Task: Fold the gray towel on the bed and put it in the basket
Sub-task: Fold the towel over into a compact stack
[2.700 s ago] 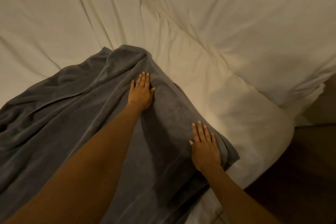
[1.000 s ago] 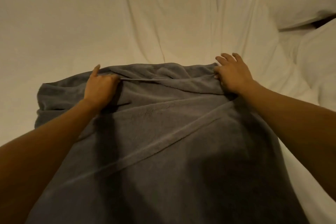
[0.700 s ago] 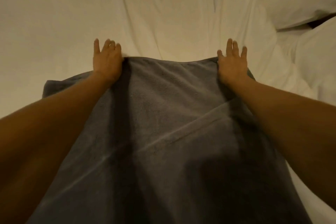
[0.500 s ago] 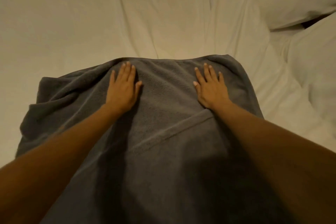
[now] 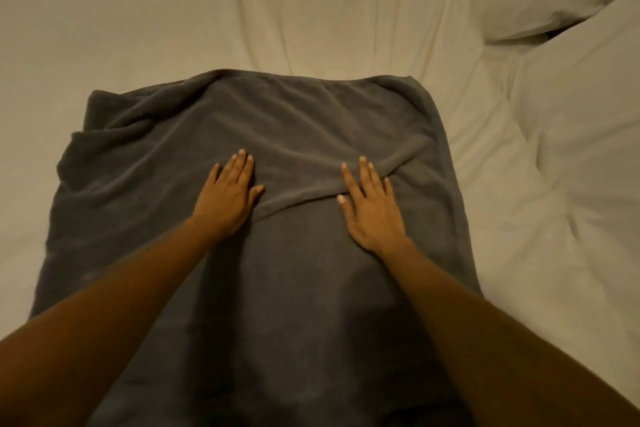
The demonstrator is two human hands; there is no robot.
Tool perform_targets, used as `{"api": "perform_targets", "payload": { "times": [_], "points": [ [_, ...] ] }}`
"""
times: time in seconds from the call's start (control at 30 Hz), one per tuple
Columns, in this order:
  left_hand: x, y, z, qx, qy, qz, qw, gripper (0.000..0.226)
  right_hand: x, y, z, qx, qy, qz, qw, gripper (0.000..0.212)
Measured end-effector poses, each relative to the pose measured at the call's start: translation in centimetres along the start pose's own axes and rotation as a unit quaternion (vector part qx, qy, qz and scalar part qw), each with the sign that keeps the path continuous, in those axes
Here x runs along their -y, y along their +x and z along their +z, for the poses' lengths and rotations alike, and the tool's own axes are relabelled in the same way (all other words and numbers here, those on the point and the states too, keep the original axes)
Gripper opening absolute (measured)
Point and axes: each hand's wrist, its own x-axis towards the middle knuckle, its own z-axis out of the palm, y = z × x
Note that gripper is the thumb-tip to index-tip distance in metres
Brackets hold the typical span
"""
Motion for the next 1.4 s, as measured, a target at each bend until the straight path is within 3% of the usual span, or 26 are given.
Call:
{"api": "perform_targets", "payload": {
  "times": [0.13, 0.33, 0.6, 0.8, 1.0, 1.2, 1.3, 1.4],
  "points": [
    [-0.7, -9.0, 2.4, 0.042, -0.003, -0.022, 0.999, 0.068, -0.3, -11.5, 3.4, 0.057, 0.004, 0.019, 0.998, 0.068],
    [-2.9, -20.7, 6.6, 0.103, 0.015, 0.007, 0.995, 0.102, -1.9, -22.3, 5.1, 0.085, -0.033, 0.008, 0.996, 0.065],
    [-5.2, -31.5, 9.4, 0.062, -0.01, 0.022, 0.998, 0.094, -3.5, -28.9, 5.6, 0.095, -0.041, -0.057, 0.993, 0.069],
    [-5.5, -34.8, 9.6, 0.054, 0.037, 0.049, 0.997, 0.087, -3.2, -31.4, 6.6, 0.079, -0.034, -0.084, 0.993, 0.076],
    [-6.4, -34.7, 9.2, 0.035, 0.081, 0.048, 0.995, 0.048, -3.3, -32.2, 6.8, 0.03, -0.057, -0.069, 0.996, 0.078],
    [-6.9, -34.0, 9.1, 0.035, 0.143, 0.018, 0.989, 0.061, -5.3, -31.5, 6.0, -0.01, -0.084, -0.014, 0.996, 0.079],
    [-5.8, -34.5, 8.3, 0.038, 0.164, -0.033, 0.985, 0.059, -7.7, -32.0, 5.5, 0.012, -0.091, 0.015, 0.996, 0.079],
    [-4.7, -35.2, 7.4, 0.061, 0.186, -0.024, 0.98, 0.058, -8.7, -33.0, 5.7, 0.045, -0.097, 0.0, 0.994, 0.086]
  ]
}}
